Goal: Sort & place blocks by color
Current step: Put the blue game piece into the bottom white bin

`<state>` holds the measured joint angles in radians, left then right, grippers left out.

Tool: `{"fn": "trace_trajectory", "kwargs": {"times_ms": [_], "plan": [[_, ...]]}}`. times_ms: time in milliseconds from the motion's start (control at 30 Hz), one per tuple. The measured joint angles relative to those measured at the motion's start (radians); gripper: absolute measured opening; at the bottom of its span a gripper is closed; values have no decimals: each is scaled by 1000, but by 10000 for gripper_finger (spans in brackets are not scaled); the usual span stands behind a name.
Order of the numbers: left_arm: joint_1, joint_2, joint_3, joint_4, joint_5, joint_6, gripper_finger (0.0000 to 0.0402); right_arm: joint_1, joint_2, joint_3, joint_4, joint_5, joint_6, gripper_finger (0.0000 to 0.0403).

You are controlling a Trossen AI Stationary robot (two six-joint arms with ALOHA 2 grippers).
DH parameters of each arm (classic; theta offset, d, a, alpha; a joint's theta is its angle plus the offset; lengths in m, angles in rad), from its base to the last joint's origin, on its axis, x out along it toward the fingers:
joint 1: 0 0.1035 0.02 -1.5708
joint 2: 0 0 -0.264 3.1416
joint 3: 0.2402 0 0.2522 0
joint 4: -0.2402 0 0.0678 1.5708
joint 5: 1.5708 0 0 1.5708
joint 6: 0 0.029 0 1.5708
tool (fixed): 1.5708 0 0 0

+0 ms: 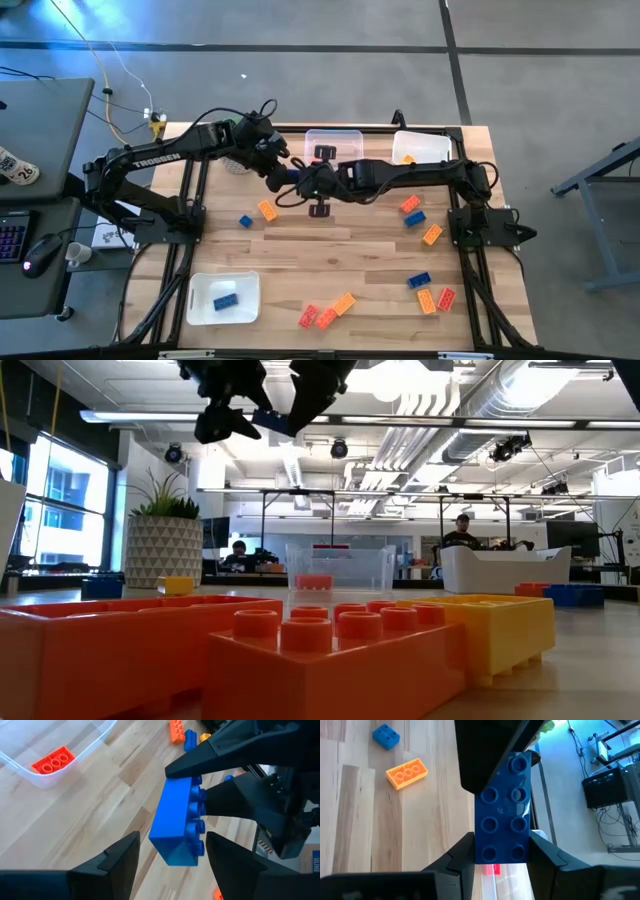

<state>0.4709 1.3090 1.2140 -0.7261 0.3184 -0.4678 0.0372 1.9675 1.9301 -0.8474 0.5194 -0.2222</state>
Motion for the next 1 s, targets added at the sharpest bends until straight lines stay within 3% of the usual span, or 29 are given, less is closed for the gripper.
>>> {"fn": "trace_trajectory", "kwargs": {"times_ms": [200, 600, 833, 1000], "plan": [[0, 0, 0, 42, -5, 16, 192, 0, 0, 0, 16, 0, 4, 115], [0, 0, 0, 67, -3, 45, 89, 0, 0, 0, 9, 10, -4, 115], [-9, 0, 0, 27, -11, 95, 88, 1, 0, 0, -62, -18, 37, 210], [-49, 0, 0, -66, -15, 93, 79, 3, -1, 0, -165, -27, 94, 233]]}}
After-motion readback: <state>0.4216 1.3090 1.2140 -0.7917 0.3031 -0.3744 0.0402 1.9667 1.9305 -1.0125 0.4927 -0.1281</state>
